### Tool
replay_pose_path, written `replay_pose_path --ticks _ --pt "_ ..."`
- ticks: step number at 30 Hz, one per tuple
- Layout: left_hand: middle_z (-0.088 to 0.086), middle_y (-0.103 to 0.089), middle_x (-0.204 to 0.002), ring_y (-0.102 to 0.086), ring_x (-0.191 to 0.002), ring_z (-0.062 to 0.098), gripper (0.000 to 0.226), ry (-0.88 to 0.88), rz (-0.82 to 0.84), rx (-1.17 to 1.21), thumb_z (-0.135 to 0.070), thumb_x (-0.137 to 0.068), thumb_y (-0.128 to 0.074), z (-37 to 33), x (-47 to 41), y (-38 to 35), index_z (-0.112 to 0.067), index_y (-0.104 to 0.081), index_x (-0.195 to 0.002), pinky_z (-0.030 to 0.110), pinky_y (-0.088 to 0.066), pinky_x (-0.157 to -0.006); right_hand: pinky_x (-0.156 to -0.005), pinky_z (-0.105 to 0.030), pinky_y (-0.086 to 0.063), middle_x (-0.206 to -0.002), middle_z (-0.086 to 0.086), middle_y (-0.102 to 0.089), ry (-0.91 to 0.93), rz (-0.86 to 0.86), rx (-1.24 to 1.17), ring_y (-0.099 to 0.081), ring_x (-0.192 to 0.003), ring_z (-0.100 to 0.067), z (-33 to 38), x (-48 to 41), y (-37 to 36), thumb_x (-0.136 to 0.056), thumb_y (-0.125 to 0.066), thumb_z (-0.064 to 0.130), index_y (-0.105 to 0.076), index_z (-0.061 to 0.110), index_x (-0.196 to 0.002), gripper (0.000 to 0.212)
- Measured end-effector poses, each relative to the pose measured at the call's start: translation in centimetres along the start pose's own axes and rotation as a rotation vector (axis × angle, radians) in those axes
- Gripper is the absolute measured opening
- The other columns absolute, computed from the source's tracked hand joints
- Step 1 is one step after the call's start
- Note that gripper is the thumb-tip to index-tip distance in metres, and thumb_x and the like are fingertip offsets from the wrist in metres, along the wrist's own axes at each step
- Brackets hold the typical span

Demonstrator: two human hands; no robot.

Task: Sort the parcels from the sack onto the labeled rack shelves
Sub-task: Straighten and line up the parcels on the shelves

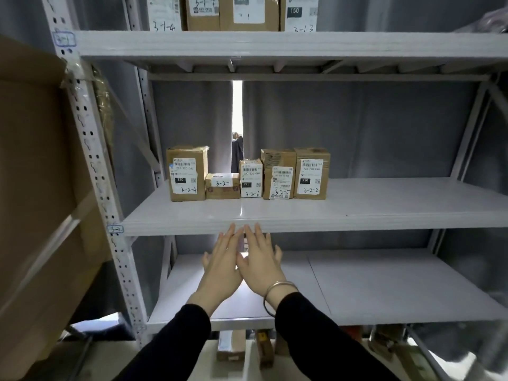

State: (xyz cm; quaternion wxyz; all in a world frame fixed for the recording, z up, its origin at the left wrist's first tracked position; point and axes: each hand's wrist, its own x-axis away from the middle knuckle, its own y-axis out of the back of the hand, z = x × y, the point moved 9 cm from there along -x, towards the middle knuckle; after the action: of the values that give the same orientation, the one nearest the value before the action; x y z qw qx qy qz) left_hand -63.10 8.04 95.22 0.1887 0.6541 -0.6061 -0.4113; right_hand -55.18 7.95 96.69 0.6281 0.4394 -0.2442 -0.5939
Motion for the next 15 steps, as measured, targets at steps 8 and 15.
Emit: replay_pose_path --ticks 8,15 --pt "-0.015 0.007 -0.158 0.007 -0.147 0.014 0.069 -0.023 0.017 -0.001 -0.010 -0.092 -0.043 -1.6 0.4 -1.0 -0.034 -0.011 -0.148 0.059 -0.003 -0.112 -0.115 -0.050 -0.002 -0.159 -0.002 0.003 -0.026 -0.006 -0.013 0.002 -0.146 -0.031 -1.5 0.8 0.9 -0.097 -0.035 0.036 -0.008 0.024 -0.149 0.060" --pt "-0.012 0.006 -0.158 0.007 -0.147 0.016 0.069 -0.009 0.041 -0.018 -0.010 -0.092 -0.045 -1.8 1.4 -2.5 -0.032 -0.011 -0.148 0.056 -0.006 -0.112 -0.115 -0.049 -0.003 -0.159 -0.001 0.002 -0.042 0.004 -0.025 0.001 -0.145 -0.034 -3.0 2.1 0.4 -0.096 -0.039 0.033 -0.009 0.022 -0.149 0.062"
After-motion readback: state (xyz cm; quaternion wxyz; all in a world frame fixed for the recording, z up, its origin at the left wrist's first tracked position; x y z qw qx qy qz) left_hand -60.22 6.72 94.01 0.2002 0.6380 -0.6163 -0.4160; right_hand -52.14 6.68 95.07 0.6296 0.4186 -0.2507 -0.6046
